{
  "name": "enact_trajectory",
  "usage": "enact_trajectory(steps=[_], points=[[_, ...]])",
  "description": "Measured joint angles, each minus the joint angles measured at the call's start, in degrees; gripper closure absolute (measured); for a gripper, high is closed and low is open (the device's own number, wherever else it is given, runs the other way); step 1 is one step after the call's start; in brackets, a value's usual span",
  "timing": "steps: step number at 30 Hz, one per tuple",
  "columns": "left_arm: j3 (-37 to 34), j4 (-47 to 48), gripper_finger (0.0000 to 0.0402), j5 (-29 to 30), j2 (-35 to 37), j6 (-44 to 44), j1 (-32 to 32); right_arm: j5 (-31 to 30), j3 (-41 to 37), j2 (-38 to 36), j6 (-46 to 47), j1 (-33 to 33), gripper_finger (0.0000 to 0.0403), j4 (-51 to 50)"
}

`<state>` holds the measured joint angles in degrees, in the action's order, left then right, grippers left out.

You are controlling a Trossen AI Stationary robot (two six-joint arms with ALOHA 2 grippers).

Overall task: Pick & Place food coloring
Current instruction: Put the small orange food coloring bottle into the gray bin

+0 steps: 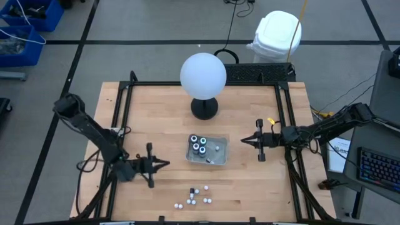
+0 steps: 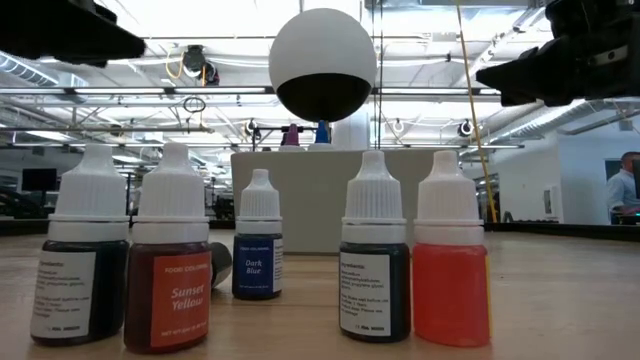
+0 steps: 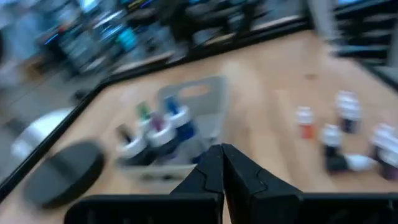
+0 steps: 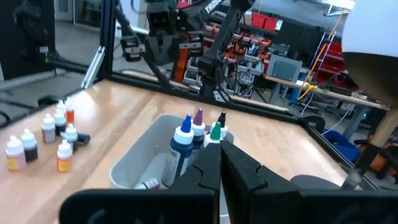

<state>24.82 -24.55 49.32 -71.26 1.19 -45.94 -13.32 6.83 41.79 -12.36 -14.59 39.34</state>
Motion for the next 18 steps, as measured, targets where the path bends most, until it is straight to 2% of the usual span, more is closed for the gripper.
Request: enact_trajectory(steps=[3, 8, 13, 18], points=[[-5.81, -12.62, 0.0398, -8.58, 1.03, -9.4, 1.78, 0.02, 0.0, 0.49, -0.31, -0.01, 0.0403, -0.2], [-15.69, -27.93, 0.0396, -18.0, 4.58, -15.31, 6.16, 0.07, 0.0, 0.56, 0.55, -0.01, 0.0403, -0.17], [-24.12, -35.97, 0.0397, -19.24, 10.37, -14.69, 7.73, 0.11, 0.0, 0.56, -2.09, 0.0, 0.0403, -0.18], [-23.97, -35.48, 0.0398, -19.53, 12.52, -18.04, 9.67, 0.08, 0.01, 0.56, -4.29, -0.02, 0.0403, -0.05]])
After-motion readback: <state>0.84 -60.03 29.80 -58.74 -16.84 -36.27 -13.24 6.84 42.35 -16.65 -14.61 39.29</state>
